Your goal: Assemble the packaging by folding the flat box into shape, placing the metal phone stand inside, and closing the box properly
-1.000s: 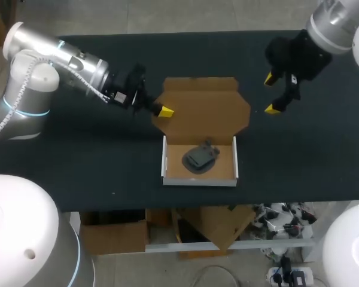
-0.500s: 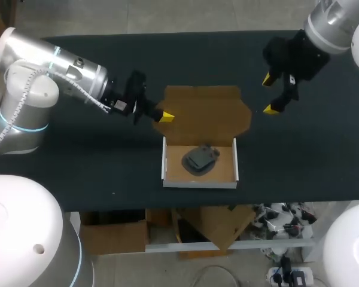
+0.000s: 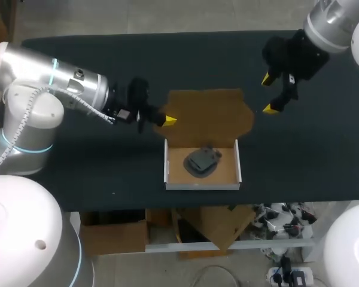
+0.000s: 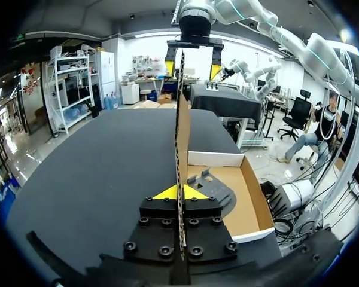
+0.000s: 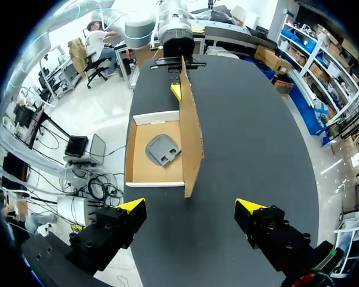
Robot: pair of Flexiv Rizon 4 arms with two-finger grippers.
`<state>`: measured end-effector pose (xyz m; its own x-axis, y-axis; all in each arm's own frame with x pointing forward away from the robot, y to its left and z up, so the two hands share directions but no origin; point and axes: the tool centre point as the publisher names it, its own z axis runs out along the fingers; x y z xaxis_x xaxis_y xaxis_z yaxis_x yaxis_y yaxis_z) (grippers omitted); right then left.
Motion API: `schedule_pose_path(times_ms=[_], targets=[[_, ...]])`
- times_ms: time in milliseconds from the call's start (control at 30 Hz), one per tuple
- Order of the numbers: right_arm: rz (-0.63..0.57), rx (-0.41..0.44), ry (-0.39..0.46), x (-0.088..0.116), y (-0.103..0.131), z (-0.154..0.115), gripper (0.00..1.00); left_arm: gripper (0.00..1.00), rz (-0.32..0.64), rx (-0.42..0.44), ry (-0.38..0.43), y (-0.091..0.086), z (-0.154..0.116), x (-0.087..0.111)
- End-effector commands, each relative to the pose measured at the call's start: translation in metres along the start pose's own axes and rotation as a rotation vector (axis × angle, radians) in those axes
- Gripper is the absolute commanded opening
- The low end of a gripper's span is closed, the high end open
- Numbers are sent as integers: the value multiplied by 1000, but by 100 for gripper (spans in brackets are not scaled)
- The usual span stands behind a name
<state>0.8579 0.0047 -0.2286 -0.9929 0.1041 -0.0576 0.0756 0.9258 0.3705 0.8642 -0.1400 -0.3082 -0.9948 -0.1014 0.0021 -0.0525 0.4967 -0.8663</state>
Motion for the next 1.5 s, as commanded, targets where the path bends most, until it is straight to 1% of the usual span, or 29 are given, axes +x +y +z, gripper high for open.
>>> schedule_pose_path(times_ms=[33,200,400,733,1000,1267,1500], targets=[[-2,0,2,0,0,-2,100,0,4,6,-52,1,2,5],[-4,0,1,-1,0,-3,100,0,10,16,-58,4,1,3],[-6,1,-3,-2,2,-4,100,0,45,21,-53,5,-1,3],[-12,3,-4,-4,6,-4,100,0,58,24,-58,7,-3,0],[-17,5,-9,-5,11,-6,100,0,93,18,-48,4,-4,5],[-7,5,-13,-12,24,-13,100,0,93,18,-48,4,-4,5],[-9,25,-7,-21,46,-26,100,0,93,18,-48,4,-4,5]])
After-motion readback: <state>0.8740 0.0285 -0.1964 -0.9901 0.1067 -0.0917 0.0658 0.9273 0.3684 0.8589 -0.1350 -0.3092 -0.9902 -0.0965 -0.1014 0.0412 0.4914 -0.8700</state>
